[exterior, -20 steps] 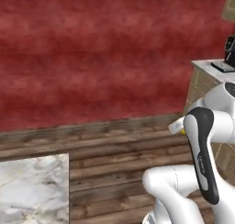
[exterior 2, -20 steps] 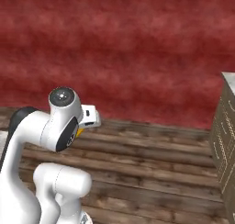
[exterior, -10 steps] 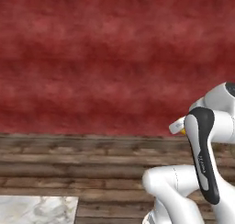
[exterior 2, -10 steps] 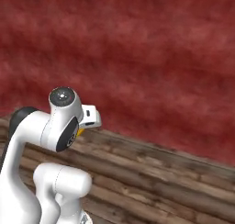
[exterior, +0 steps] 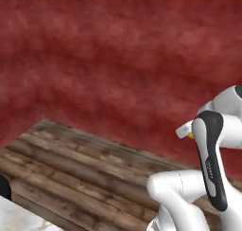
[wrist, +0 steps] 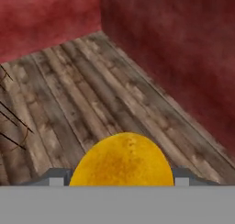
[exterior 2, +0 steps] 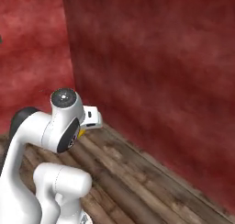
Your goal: Retrieve the apple and mango from the fridge and place them into the bowl on the dining table.
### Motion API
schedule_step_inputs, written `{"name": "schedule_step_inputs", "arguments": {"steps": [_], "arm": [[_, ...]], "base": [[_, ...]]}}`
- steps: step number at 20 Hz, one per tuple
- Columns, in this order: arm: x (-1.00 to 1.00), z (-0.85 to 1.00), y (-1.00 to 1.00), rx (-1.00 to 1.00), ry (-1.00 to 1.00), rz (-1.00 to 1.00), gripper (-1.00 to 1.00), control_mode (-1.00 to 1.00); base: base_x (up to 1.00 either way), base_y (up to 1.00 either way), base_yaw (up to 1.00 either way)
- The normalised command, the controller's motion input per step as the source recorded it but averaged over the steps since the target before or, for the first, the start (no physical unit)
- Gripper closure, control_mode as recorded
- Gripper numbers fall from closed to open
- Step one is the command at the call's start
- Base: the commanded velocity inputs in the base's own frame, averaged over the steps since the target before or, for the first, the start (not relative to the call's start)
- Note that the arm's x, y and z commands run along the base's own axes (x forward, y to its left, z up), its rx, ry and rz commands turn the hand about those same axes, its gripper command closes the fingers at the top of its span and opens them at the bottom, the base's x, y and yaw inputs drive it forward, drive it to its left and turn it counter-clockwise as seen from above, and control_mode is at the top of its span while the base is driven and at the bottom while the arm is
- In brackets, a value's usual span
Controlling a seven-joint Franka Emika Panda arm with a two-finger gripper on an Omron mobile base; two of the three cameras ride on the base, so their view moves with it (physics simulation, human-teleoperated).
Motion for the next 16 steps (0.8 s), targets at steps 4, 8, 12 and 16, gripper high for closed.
{"name": "schedule_step_inputs", "arguments": {"steps": [4, 8, 12, 16], "arm": [[0.00, 0.00, 0.00, 0.00, 0.00, 0.00, 1.00, 1.00], [0.00, 0.00, 0.00, 0.00, 0.00, 0.00, 1.00, 1.00], [0.00, 0.00, 0.00, 0.00, 0.00, 0.00, 1.00, 1.00], [0.00, 0.00, 0.00, 0.00, 0.00, 0.00, 1.00, 1.00]], "base": [[0.83, 0.00, 0.79], [0.93, 0.00, 0.76], [1.00, 0.00, 0.69], [1.00, -0.02, 0.63]]}}
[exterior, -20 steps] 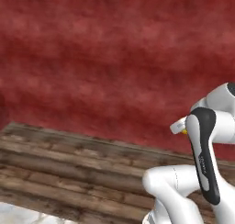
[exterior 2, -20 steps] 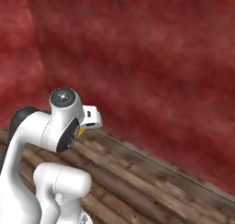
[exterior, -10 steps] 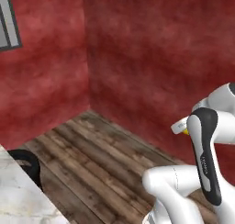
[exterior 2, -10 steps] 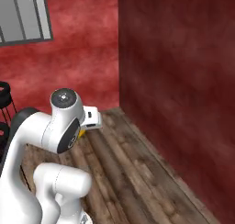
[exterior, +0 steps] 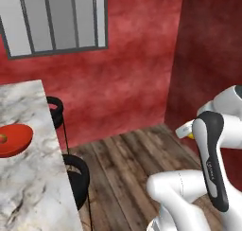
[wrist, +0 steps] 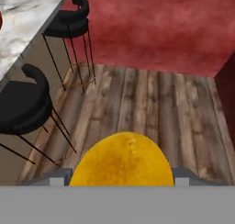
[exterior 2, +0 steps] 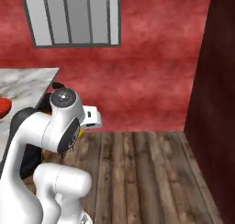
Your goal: Retrieve the apple and mango from the fridge and place them into the bowl on the dining table.
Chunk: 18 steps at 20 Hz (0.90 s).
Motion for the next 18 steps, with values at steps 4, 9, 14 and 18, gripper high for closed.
{"name": "schedule_step_inputs", "arguments": {"steps": [4, 9, 14, 18], "arm": [[0.00, 0.00, 0.00, 0.00, 0.00, 0.00, 1.00, 1.00], [0.00, 0.00, 0.00, 0.00, 0.00, 0.00, 1.00, 1.00], [0.00, 0.00, 0.00, 0.00, 0.00, 0.00, 1.00, 1.00], [0.00, 0.00, 0.00, 0.00, 0.00, 0.00, 1.00, 1.00]], "base": [[1.00, 0.00, 0.66], [1.00, 0.00, 0.70], [1.00, 0.00, 0.71], [1.00, -0.01, 0.71]]}}
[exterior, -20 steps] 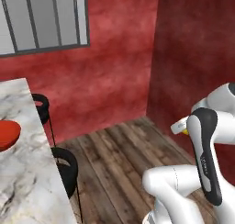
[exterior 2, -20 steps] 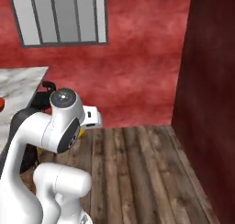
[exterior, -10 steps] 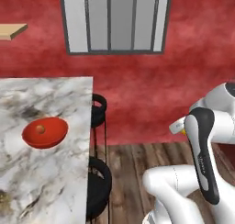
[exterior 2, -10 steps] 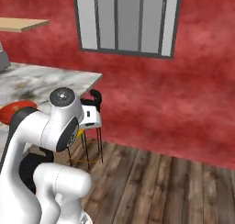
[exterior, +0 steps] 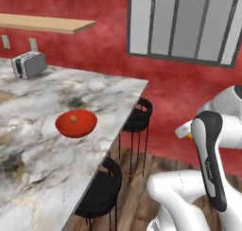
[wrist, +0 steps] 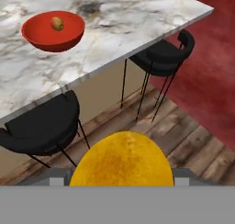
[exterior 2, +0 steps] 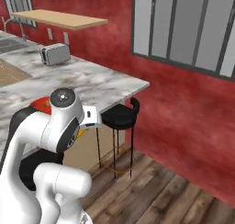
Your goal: Retrieve the apple and mango from the fridge and place them into the bowl on the dining table.
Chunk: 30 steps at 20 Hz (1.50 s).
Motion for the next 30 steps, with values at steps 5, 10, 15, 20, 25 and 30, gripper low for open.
{"name": "schedule_step_inputs", "arguments": {"steps": [5, 10, 15, 20, 25, 30], "arm": [[0.00, 0.00, 0.00, 0.00, 0.00, 0.00, 1.00, 1.00], [0.00, 0.00, 0.00, 0.00, 0.00, 0.00, 1.00, 1.00], [0.00, 0.00, 0.00, 0.00, 0.00, 0.00, 1.00, 1.00], [0.00, 0.00, 0.00, 0.00, 0.00, 0.00, 1.00, 1.00], [0.00, 0.00, 0.00, 0.00, 0.00, 0.00, 1.00, 1.00], [0.00, 0.00, 0.00, 0.00, 0.00, 0.00, 1.00, 1.00]], "base": [[1.00, -0.10, 0.68], [1.00, -0.15, 0.65], [1.00, -0.26, 0.58], [1.00, -0.36, 0.54], [1.00, -0.42, 0.52], [1.00, -0.42, 0.50]]}}
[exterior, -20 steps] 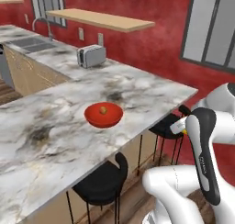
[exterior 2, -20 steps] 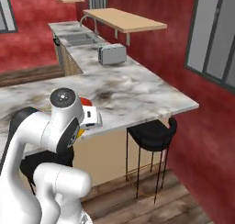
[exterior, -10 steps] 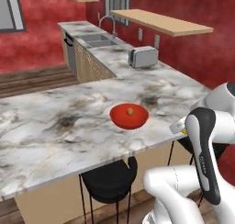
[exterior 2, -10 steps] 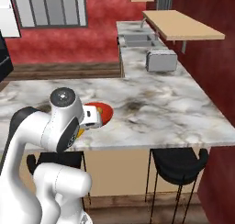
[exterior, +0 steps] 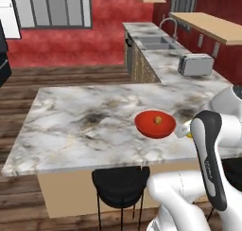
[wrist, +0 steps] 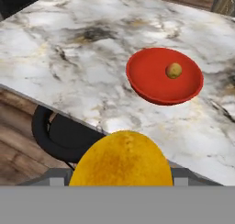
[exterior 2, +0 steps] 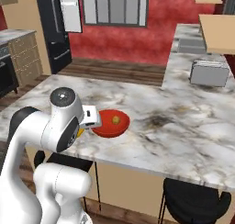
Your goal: Retrieve the apple and mango from the fridge and place them into the bowl on the dining table.
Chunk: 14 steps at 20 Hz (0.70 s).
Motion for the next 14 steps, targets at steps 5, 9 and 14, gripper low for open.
{"name": "schedule_step_inputs", "arguments": {"steps": [5, 9, 14], "arm": [[0.00, 0.00, 0.00, 0.00, 0.00, 0.00, 1.00, 1.00], [0.00, 0.00, 0.00, 0.00, 0.00, 0.00, 1.00, 1.00], [0.00, 0.00, 0.00, 0.00, 0.00, 0.00, 1.00, 1.00]], "base": [[1.00, -0.47, 0.48], [1.00, -0.35, 0.42], [0.39, -0.06, 0.13]]}}
